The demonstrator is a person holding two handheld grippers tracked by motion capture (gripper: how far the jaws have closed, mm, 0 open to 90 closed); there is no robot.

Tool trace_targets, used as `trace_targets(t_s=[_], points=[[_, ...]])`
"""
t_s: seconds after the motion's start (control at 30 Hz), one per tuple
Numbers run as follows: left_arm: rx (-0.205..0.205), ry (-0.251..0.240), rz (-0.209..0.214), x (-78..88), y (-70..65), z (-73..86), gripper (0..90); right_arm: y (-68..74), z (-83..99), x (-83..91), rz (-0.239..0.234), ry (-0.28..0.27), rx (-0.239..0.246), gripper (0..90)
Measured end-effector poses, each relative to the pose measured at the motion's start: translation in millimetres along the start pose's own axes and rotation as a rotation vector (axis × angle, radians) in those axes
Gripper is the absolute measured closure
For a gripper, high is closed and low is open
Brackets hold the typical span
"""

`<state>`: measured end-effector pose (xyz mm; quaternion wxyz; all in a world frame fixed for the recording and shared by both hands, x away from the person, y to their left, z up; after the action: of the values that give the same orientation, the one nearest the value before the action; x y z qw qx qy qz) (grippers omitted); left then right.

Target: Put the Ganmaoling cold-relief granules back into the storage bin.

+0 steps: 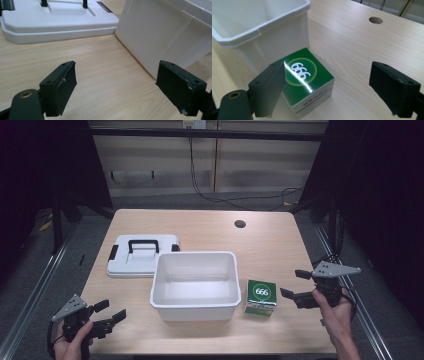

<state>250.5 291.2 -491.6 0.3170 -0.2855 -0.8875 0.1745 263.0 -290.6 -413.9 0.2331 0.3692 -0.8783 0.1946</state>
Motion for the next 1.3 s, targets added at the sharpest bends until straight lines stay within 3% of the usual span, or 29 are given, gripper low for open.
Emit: trace_targets(t_s=[0.13, 0.23, 0.3, 0.77, 0.9, 0.93, 1.0, 1.07, 1.3], points=[[0.002, -0.002, -0.001, 0.0, 0.7, -0.2, 16.0, -3.4, -15.1, -2.7, -0.012, -0.003, 0.016, 13.2], [0.000, -0.002, -0.001, 0.3, 0.4, -0.2, 16.0, -3.2, -21.6, -11.1, -0.007, 0.042, 0.061, 13.4], [0.000, -0.003, -0.001, 0.3, 0.6, -0.3, 16.0, -2.9, -23.7, -13.2, -0.004, 0.054, 0.058, 13.4], [0.005, -0.002, 0.003, -1.3, 0.1, -0.3, 16.0, -2.4, -40.4, -28.8, -0.145, 0.165, 0.092, 13.7], [0.003, -0.001, 0.001, -1.5, 0.7, -0.5, 16.0, 0.3, -45.1, -32.1, -0.156, 0.193, 0.124, 13.7], [0.003, 0.000, 0.003, -1.7, 0.6, -0.4, 16.0, 2.5, -47.8, -34.6, -0.163, 0.216, 0.160, 13.6], [0.001, -0.001, 0.003, -1.6, 0.2, -0.5, 16.0, 3.8, -49.8, -37.4, -0.184, 0.224, 0.180, 13.4], [0.002, -0.001, 0.003, -1.5, 0.3, -0.5, 16.0, 4.1, -50.5, -38.0, -0.186, 0.236, 0.186, 13.4], [0.006, 0.000, 0.007, -2.1, 0.5, -0.6, 16.0, 4.3, -54.0, -48.3, -0.261, 0.269, 0.229, 13.4]])
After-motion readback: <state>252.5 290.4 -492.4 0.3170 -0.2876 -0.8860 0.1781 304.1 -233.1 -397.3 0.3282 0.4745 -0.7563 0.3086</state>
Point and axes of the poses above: each handheld gripper's, and its own axes: x roughly backward along the jaws, z roughly out of its underside, y roughly to its left, the point moved 4 cm from there along -x, roughly forward along the jaws, and after that the axes turned 15 degrees about x, right-handed, at the moved point
